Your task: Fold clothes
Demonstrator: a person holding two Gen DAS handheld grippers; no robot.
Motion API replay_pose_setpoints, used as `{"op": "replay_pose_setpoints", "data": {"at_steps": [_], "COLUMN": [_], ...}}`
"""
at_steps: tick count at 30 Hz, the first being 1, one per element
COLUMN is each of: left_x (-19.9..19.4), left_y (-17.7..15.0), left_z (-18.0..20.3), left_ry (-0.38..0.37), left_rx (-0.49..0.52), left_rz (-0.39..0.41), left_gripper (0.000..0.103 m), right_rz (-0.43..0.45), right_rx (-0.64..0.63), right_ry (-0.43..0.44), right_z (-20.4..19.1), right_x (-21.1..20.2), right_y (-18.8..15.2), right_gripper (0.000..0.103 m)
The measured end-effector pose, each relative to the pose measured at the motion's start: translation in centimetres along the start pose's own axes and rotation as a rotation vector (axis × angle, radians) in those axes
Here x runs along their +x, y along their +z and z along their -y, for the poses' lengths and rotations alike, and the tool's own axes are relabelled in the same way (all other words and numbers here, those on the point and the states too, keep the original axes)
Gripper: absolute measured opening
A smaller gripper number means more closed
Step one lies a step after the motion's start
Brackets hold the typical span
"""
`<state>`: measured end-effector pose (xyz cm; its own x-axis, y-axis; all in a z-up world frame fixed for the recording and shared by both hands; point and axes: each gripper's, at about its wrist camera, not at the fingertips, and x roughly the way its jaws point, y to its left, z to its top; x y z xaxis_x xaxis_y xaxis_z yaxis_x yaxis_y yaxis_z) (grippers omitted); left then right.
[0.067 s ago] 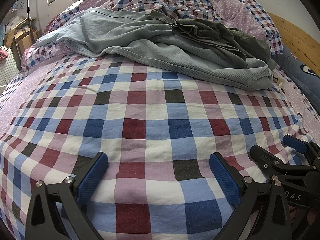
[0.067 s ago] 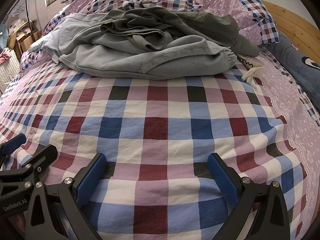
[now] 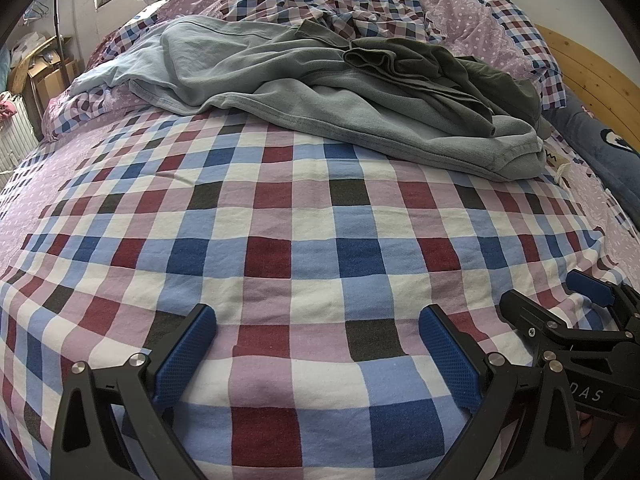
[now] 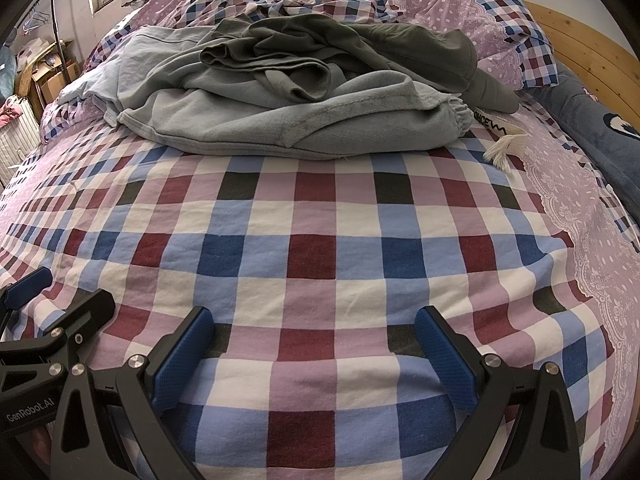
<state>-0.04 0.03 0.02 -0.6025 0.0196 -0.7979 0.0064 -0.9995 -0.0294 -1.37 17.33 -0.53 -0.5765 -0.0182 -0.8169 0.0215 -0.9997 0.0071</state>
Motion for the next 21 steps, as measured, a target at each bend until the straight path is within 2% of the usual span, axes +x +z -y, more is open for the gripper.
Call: {"op": "replay_pose_setpoints", "data": {"at_steps": [21], "left_x": [0.06], "left_y": [0.08], "left_z": [0.05], "left_ry": [0.003], "left_rx": [0.001], "left_rz": [-0.005], "left_gripper": [0.103], "right_rz": [-0.003], "right_rx": [0.0], "right_ry": [-0.001], "right_z": [-0.19], "right_x": [0.33], "right_y": [0.03], "right_gripper": [0.103]}}
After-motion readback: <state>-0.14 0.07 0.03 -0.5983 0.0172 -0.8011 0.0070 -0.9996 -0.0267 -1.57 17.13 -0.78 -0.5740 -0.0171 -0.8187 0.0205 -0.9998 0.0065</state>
